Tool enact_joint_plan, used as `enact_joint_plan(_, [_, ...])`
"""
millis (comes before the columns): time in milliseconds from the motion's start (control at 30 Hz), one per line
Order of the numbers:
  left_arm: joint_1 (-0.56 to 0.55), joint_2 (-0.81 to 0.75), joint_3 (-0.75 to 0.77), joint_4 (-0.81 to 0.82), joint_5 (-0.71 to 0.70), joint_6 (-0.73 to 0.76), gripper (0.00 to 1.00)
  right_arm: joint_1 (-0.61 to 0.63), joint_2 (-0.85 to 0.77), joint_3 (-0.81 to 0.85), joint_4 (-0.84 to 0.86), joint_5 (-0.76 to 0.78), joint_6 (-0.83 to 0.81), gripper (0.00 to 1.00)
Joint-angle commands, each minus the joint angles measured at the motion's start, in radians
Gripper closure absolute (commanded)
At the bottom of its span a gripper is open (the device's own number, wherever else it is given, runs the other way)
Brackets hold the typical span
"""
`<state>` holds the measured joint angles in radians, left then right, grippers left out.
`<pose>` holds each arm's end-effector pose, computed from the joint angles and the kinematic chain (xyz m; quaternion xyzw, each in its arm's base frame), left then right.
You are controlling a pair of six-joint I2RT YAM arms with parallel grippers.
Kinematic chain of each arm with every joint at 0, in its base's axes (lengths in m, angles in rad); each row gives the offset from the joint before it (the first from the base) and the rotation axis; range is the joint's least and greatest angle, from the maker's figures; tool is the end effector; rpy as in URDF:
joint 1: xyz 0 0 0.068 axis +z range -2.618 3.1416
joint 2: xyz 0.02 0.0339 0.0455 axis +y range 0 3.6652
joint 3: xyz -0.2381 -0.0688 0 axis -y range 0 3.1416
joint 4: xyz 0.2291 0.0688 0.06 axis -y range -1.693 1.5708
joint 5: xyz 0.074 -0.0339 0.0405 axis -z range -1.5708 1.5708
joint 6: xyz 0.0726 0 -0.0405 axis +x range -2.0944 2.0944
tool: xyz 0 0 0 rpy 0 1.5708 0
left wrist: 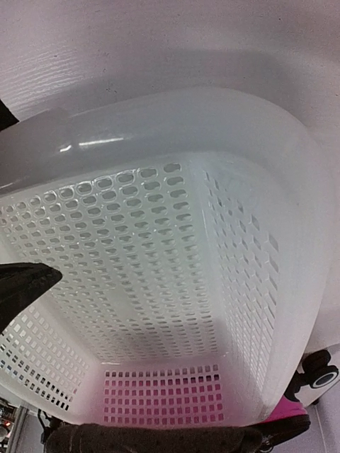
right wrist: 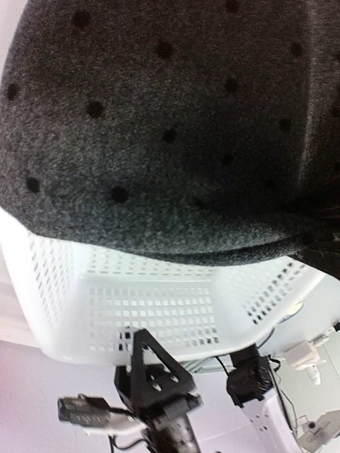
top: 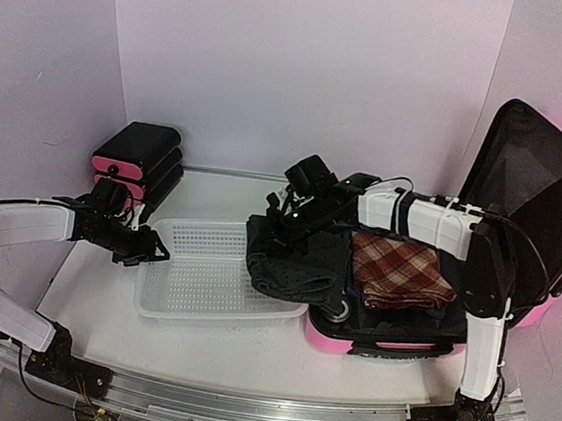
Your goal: Open, take out, and arrange the luggage
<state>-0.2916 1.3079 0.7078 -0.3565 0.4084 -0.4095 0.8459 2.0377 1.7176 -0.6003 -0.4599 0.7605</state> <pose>0.2428 -0.1030 0.1486 0.0062 0.9354 -0.2832 0.2116 0.2727 0.3565 0.2003 -0.1121 0.9187 0.3738 0.0606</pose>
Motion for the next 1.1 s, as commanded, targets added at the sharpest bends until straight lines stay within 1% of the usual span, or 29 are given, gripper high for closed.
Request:
enact_joint_plan(0, [-0.023,-0.056,-0.006,0.079,0.106,-0.015,0.56,0.064,0.105,0.137,0.148,0.035,0.028,1.00])
enact_joint_plan(133, [-0.023,-0.067,-0.010,0.083,0.108,-0.021,0.56,0.107,0.212,0.235,0.154,0.010,-0.014,1.00])
enact_joint_plan(267, [-0.024,-0.072,-0.005,0.084,0.106,-0.021,0.56,0.132,0.270,0.262,0.181,-0.018,-0.056,1.00])
enact_joint_plan(567, [-0.026,-0.062,0.001,0.085,0.108,-0.026,0.57,0.162,0.347,0.287,0.284,-0.046,0.038,1.00])
enact_joint_plan(700, [-0.027,-0.063,-0.001,0.085,0.110,-0.030,0.57,0.165,0.377,0.301,0.286,-0.006,0.079,1.00])
enact_joint_plan(833, [-0.028,-0.067,-0.001,0.085,0.106,-0.032,0.57,0.168,0.413,0.347,0.286,-0.002,0.101,1.00])
enact_joint_plan(1067, [-0.029,-0.088,-0.004,0.080,0.105,-0.032,0.56,0.171,0.421,0.368,0.254,-0.022,0.081,0.99])
